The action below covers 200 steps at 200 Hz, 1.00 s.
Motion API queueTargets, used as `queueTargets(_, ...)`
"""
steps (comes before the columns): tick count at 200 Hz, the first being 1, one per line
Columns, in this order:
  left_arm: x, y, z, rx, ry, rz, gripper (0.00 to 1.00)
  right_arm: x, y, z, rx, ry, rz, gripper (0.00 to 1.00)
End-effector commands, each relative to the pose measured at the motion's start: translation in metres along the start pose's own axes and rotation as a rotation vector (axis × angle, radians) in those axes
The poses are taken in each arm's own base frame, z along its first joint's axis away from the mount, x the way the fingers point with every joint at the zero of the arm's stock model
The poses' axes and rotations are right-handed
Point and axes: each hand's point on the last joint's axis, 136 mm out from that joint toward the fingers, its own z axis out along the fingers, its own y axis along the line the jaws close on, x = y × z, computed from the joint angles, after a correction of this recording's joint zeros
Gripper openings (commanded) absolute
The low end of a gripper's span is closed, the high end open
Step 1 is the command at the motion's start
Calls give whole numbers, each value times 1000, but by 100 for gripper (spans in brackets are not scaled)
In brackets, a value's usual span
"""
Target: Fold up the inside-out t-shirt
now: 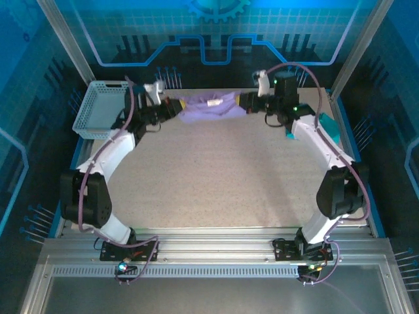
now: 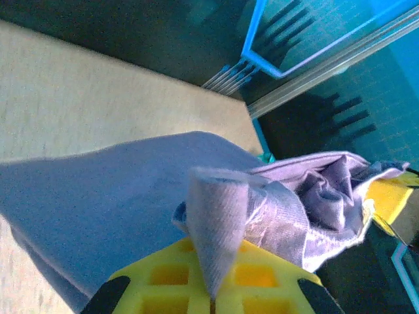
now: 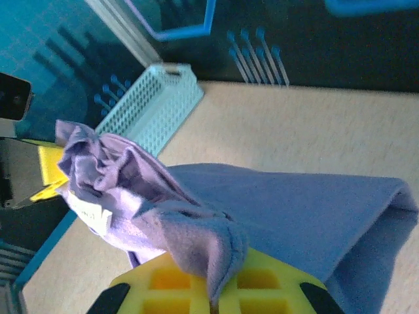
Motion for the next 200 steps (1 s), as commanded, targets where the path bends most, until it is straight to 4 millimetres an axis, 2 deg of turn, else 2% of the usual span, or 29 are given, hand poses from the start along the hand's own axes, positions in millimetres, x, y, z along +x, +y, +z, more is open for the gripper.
queueTargets(1, 64, 4, -5, 38, 75, -28, 0, 60, 12, -2, -28, 95, 17, 0)
queueTargets(25, 132, 1, -17, 35, 147, -41, 0, 118, 18, -22, 13, 177, 44, 0)
queueTargets(37, 151, -3, -22, 36, 167, -38, 0, 135, 15, -31, 41, 198, 58, 0)
queueTargets(51, 160, -1, -24, 19, 171, -53, 0, 146, 10, -36, 75, 219, 61, 0)
queueTargets(75, 166, 21, -19, -69, 180, -74, 0, 155, -11, -30, 164, 277, 72, 0)
queueTargets(109, 159, 45, 2, -150, 209, -62, 0, 158, -40, -4, 245, 354, 106, 0)
queueTargets(126, 154, 67, 12, -214, 212, -62, 0, 162, -60, 11, 293, 393, 117, 1)
queueTargets(147, 152, 97, 28, -275, 234, -63, 3, 178, -87, 31, 352, 466, 144, 4)
queueTargets(162, 154, 113, 40, -303, 260, -69, 10, 191, -104, 43, 387, 517, 169, 9)
queueTargets(178, 152, 127, 50, -330, 271, -77, 22, 199, -120, 51, 421, 551, 182, 22)
queueTargets(200, 143, 136, 51, -359, 258, -102, 39, 186, -127, 44, 433, 551, 180, 34)
